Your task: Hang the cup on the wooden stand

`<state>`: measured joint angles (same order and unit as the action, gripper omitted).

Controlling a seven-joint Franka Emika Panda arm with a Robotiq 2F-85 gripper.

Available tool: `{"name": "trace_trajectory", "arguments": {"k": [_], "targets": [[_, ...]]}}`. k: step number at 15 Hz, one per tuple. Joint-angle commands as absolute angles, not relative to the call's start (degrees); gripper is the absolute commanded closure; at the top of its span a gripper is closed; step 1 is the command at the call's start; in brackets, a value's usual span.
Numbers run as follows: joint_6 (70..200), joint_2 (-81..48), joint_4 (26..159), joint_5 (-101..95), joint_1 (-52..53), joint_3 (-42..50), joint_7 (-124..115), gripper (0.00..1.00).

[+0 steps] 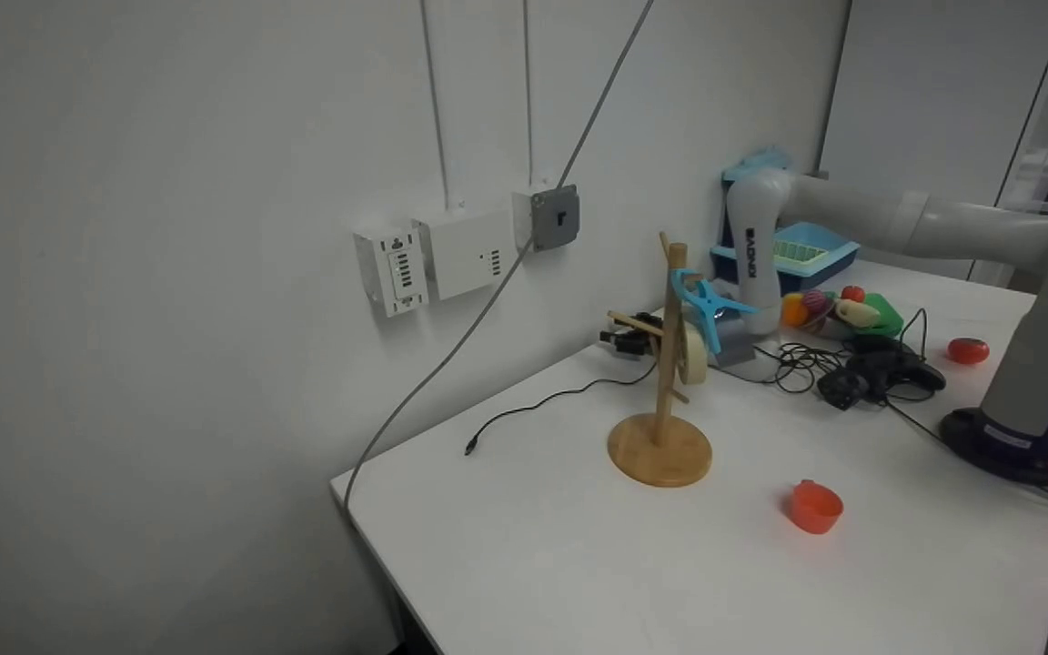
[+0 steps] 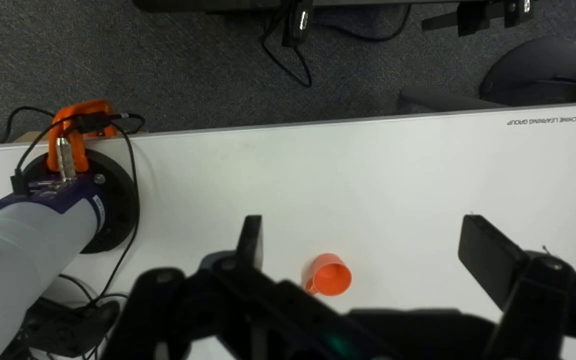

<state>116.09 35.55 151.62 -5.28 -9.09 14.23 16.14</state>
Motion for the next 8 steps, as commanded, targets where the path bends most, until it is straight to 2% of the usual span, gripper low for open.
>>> {"name": "trace_trajectory", "arguments": {"k": [1,8], "targets": [[120.53,31.49,150.80,-3.02,-7.08,12.49,14.26,0.00],[137.48,23.52,150.56,-2.84,-5.88,6.73,5.87,0.00]]}}
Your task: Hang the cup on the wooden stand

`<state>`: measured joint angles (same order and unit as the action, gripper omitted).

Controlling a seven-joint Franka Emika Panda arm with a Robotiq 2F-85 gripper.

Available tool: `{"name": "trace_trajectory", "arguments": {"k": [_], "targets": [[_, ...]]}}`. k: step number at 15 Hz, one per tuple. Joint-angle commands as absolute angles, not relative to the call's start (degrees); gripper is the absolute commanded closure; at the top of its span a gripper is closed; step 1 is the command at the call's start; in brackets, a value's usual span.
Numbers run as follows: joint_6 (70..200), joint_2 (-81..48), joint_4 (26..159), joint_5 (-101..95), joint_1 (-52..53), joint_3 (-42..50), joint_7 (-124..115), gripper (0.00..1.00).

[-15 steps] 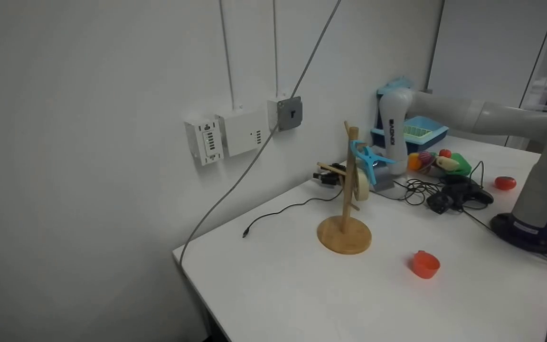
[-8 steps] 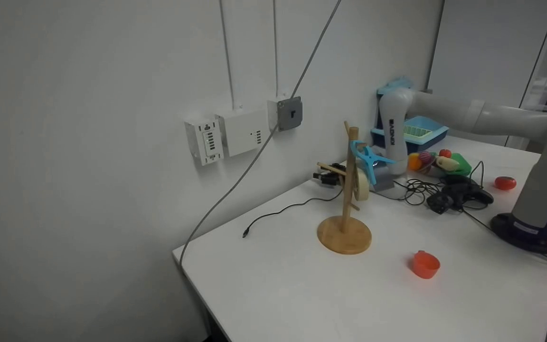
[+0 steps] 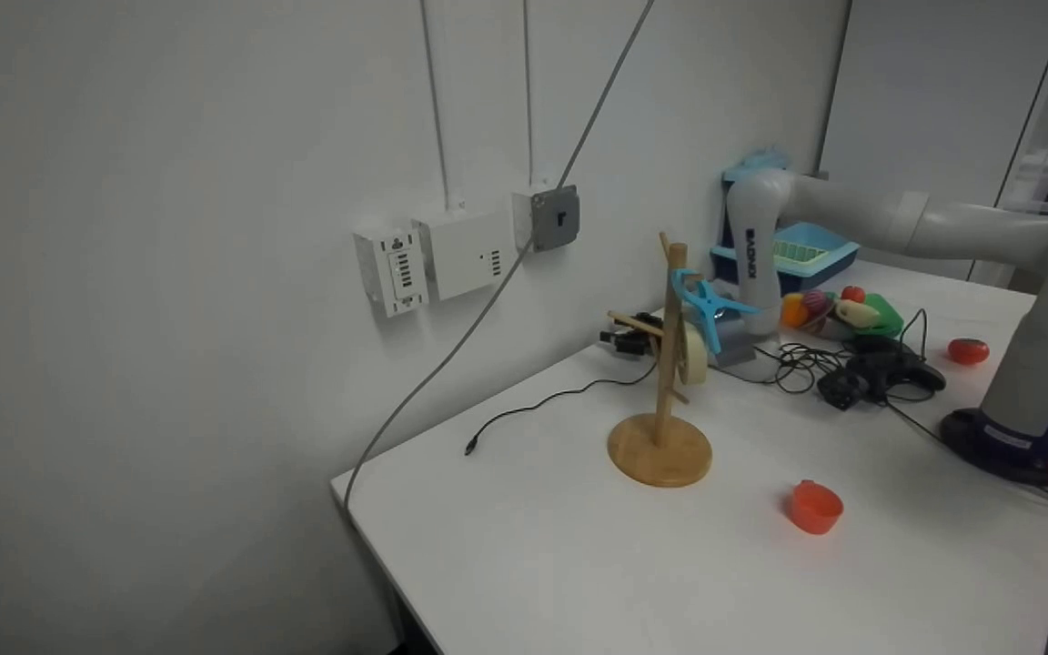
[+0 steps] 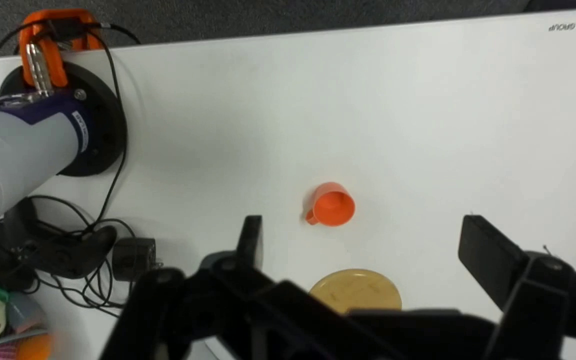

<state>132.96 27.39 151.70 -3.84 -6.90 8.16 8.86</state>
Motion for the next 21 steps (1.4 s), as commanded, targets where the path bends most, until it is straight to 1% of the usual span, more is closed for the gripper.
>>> {"name": "trace_trajectory", "arguments": {"k": [1,3,10,21], "targets": [[138.24,22.61,150.44,-2.67,-5.57,6.20,5.19,0.00],[136.90,24.20,151.50,-3.70,-6.06,6.26,6.13,0.00],[137.40,22.75,151.19,-3.68,-5.58,5.50,5.37,0.00],[139.73,13.61,150.18,-2.56,-4.04,5.51,7.28,0.00]]}}
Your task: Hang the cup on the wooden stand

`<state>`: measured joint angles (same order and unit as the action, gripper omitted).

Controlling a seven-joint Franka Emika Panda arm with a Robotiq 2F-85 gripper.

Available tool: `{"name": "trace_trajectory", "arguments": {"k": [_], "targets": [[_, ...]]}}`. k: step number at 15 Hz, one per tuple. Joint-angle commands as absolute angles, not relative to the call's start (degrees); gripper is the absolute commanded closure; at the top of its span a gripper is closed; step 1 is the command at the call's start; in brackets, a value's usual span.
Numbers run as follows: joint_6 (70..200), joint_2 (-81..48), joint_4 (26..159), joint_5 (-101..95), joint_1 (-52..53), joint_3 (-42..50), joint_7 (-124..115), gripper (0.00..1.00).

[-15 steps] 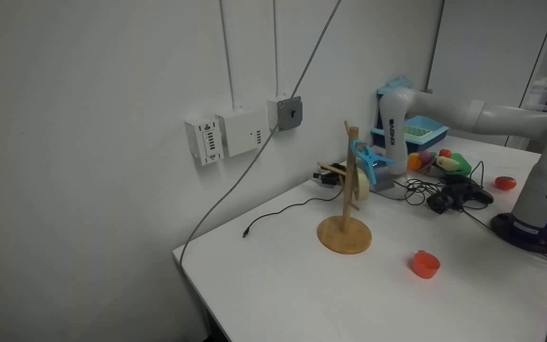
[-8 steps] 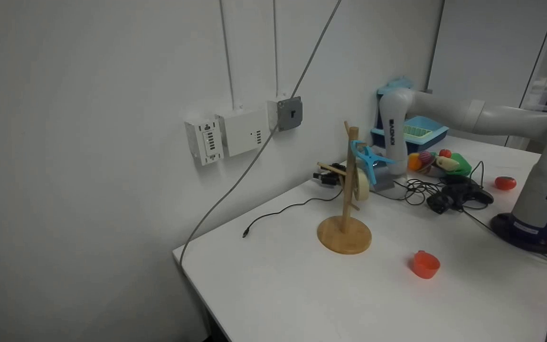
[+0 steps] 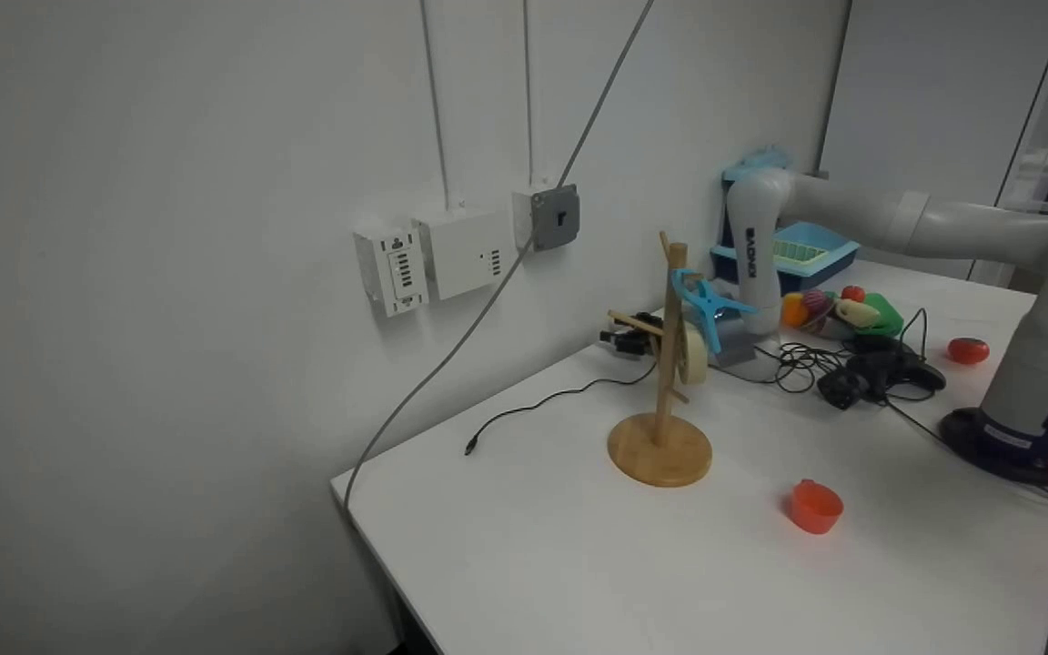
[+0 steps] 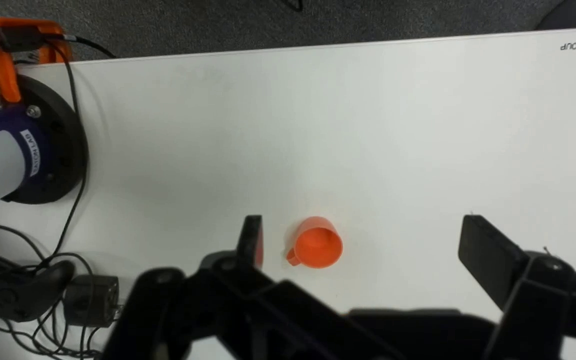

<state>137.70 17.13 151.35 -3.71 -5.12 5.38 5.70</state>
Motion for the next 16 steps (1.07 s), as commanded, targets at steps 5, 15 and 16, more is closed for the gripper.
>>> {"name": "trace_trajectory", "arguments": {"k": [5,15,16], "targets": [[142.52,8.54,148.60,-0.95,-1.94,4.85,9.40,0.00],[143.04,3.12,144.97,0.53,-0.47,2.27,12.34,0.00],[143.04,3.03,145.02,0.52,-0.47,2.21,12.31,0.00]]}}
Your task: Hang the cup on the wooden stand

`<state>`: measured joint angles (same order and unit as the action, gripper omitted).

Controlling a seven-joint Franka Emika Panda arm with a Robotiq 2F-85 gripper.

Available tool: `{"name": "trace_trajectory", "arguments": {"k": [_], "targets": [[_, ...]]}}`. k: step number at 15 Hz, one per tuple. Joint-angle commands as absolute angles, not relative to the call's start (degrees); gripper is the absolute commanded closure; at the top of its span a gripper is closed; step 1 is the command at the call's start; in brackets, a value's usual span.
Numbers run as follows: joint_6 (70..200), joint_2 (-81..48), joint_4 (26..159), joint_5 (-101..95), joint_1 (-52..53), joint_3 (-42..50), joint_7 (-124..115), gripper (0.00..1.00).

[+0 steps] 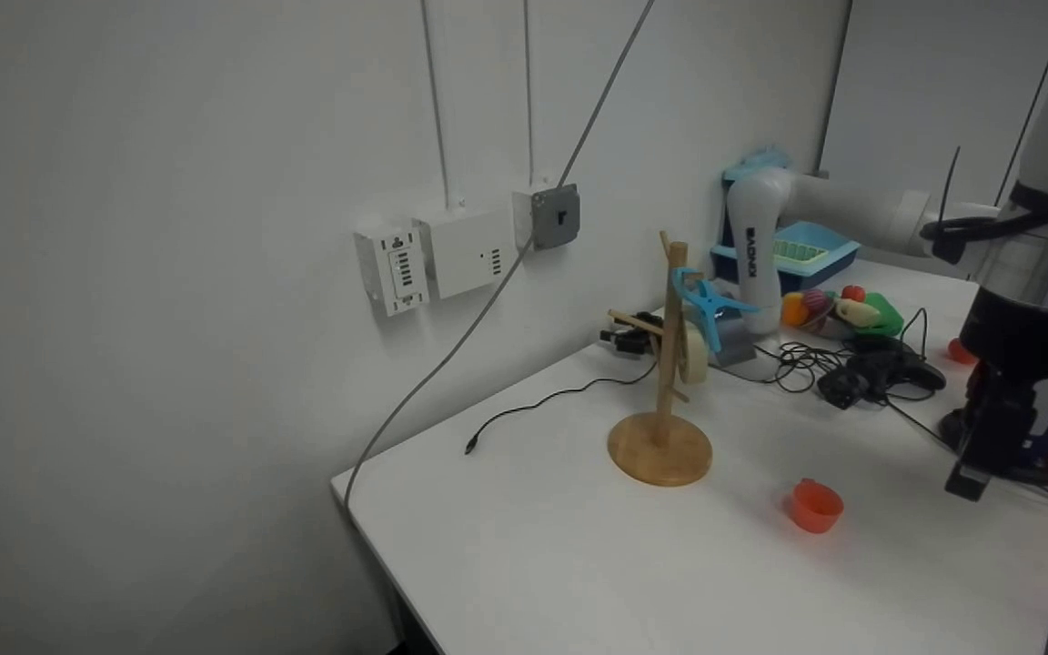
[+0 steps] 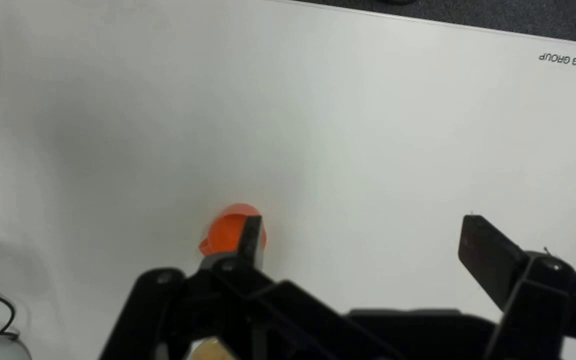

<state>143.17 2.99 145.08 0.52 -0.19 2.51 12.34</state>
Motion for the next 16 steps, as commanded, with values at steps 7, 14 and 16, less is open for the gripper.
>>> {"name": "trace_trajectory", "arguments": {"k": [7,14,16], "targets": [[143.04,3.04,145.13,0.52,-0.53,2.25,12.31,0.00],[143.98,1.63,145.00,0.35,-0.79,2.43,12.57,0.00],[144.65,0.68,144.95,0.73,-0.87,2.51,12.82,0.00]]}}
